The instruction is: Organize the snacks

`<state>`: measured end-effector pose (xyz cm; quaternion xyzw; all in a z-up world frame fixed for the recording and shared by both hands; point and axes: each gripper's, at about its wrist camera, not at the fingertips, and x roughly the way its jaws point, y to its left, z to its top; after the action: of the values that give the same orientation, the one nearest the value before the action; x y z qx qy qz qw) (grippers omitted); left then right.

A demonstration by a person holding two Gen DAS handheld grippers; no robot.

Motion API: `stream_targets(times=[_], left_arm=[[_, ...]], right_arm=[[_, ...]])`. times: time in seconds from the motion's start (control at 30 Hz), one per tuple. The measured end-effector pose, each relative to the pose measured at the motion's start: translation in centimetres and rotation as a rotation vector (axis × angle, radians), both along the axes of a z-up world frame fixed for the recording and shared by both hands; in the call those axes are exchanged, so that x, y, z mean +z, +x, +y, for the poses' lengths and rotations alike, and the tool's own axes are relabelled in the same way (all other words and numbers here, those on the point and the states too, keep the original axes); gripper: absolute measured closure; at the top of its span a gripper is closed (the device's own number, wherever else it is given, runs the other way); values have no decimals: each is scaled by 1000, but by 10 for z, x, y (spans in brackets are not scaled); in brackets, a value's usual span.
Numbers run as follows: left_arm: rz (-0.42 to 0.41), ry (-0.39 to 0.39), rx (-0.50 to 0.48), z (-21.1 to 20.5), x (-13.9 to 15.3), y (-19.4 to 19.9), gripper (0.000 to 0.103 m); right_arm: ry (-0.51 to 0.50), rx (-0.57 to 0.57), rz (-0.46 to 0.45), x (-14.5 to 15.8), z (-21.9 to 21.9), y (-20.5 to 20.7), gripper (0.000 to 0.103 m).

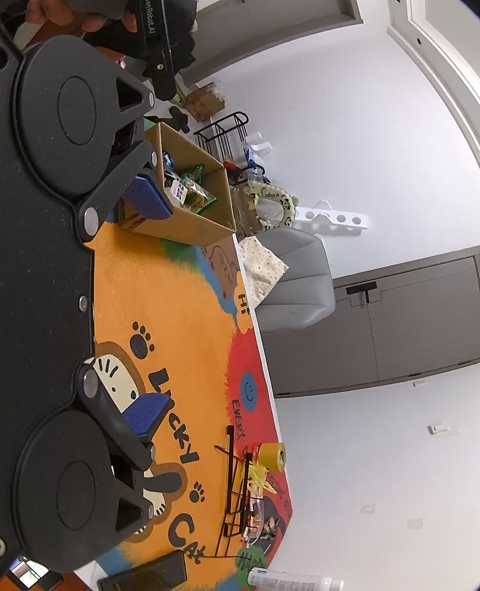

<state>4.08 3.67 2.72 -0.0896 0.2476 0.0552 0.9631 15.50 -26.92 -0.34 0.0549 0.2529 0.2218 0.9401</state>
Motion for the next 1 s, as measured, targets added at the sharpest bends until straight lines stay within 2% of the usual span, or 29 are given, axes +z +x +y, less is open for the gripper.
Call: stream_targets(times=[0.57, 1.0], left_arm=[[-12, 43, -1, 9, 12, -24, 0], [-16, 44, -20, 8, 14, -28, 0]], right_arm=[[-23, 10, 0, 9, -1, -8, 0], [-28, 13, 0, 9, -2, -9, 0]])
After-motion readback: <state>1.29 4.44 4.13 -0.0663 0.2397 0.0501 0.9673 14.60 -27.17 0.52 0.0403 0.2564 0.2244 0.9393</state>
